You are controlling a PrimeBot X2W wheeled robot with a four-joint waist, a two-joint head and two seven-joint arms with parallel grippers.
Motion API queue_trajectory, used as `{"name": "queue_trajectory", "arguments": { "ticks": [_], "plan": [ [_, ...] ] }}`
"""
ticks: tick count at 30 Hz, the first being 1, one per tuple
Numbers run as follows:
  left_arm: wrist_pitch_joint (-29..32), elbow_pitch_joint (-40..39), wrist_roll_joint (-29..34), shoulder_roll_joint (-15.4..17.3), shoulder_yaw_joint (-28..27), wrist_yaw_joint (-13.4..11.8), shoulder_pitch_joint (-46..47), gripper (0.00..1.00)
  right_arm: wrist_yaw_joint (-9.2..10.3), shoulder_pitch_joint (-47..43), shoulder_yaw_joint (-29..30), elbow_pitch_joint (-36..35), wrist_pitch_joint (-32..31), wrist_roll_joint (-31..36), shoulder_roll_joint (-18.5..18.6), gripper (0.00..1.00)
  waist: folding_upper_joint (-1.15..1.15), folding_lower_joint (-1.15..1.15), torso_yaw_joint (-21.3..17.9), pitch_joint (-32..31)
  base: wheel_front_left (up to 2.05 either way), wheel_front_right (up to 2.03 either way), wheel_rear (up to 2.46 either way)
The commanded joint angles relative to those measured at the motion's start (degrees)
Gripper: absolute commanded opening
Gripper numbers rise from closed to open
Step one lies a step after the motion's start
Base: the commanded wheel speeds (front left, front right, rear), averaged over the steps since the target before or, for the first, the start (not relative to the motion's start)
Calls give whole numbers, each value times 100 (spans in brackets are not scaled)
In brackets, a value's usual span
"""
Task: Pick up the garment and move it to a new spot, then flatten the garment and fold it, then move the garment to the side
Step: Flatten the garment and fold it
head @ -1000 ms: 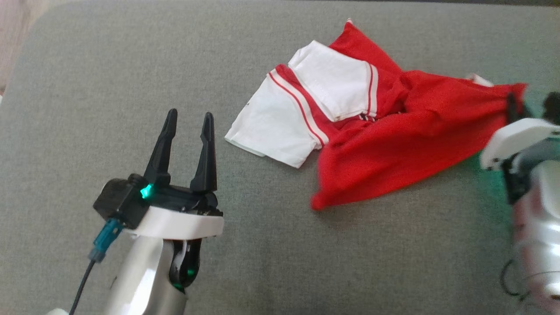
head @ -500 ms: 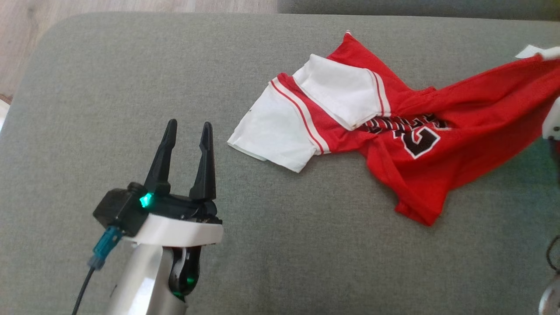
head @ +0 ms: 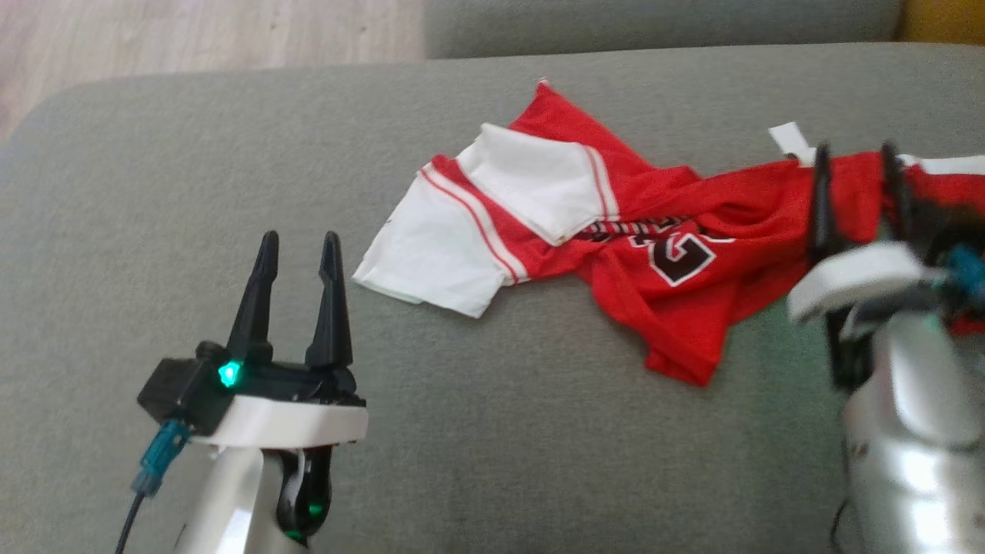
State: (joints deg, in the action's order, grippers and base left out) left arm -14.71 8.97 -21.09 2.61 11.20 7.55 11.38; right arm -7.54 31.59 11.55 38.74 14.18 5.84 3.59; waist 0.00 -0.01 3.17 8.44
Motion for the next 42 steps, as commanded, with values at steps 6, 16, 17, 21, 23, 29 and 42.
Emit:
{"name": "queue_trajectory", "arguments": {
  "ticks": [6, 16, 17, 21, 23, 29, 42],
  "plan": [
    [-29, -166, 80, 27, -245, -29, 3, 100, 5, -1137, -1281, -1148, 78, -1376, -69, 100, 0, 1, -367, -198, 0, 0, 0],
    [-29, -27, 265, 27, -289, -25, 200, 100, 5, -1714, -1537, -2068, 81, -1760, -70, 100, 0, 1, -665, 81, 0, 0, 0],
    [-29, -10, 277, 27, -236, -22, 304, 100, 5, -1622, -1523, -2149, 70, -1662, -70, 100, 0, 1, -627, 196, 0, 0, 0],
    [-29, -41, 223, 27, -39, -17, 499, 100, 5, -1333, -1485, -2327, -122, -1393, -70, 100, 0, 1, -379, 493, 0, 0, 0],
    [-29, -70, 176, 27, 53, -16, 573, 100, 5, -1135, -1543, -2396, -303, -1182, -70, 100, 0, 1, -201, 645, 0, 0, 0],
    [-29, -85, 15, 27, 244, -13, 703, 100, 5, -438, -2150, -2267, -1034, -1063, 230, 100, 0, 1, 390, 957, 0, 0, 0],
    [-29, -131, -506, 27, 771, -146, 828, 100, 5, 914, -3392, -468, -2396, -2009, 1351, 100, 0, 1, 1572, 1219, 0, 0, 0]
  ]
}}
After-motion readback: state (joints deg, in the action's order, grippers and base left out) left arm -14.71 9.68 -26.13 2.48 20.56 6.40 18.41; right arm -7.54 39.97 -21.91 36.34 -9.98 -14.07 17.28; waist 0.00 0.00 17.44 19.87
